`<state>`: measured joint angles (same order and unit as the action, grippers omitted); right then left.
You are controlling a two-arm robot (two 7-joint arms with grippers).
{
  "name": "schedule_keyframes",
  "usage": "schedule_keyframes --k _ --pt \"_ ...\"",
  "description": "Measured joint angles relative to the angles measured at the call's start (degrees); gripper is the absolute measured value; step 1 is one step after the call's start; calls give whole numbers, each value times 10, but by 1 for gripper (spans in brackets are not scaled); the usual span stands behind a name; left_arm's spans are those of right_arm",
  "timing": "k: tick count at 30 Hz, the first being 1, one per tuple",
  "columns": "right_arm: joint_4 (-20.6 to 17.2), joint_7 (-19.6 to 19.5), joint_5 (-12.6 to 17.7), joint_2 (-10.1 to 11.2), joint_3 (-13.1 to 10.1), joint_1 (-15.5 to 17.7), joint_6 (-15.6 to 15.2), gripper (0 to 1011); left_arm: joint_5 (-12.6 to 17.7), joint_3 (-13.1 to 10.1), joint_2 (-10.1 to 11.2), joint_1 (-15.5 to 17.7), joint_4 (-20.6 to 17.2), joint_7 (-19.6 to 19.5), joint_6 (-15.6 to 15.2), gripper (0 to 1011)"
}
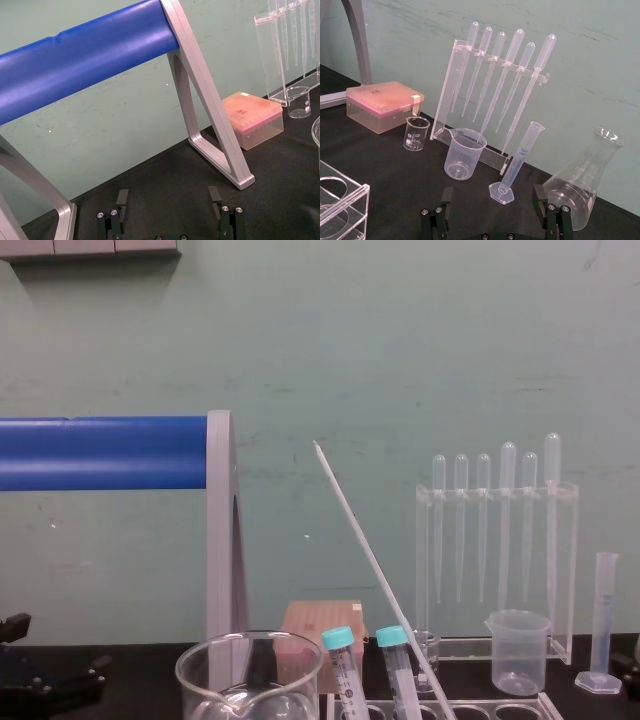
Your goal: Hold the thermometer with one hand and immerse one end into the beaker, then reinsert it into the test tube rack.
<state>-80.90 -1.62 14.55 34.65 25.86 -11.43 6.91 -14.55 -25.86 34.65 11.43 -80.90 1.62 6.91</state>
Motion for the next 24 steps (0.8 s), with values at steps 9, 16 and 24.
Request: schedule_keyframes --k 9,16,24 --pt "0 0 0 0 0 0 0 1000 0 0 0 0 0 0 0 1008" --pt "0 0 0 0 0 0 0 1000 0 0 0 0 0 0 0 1008" --pt "0 0 0 0 0 0 0 1000 0 0 0 0 0 0 0 1008"
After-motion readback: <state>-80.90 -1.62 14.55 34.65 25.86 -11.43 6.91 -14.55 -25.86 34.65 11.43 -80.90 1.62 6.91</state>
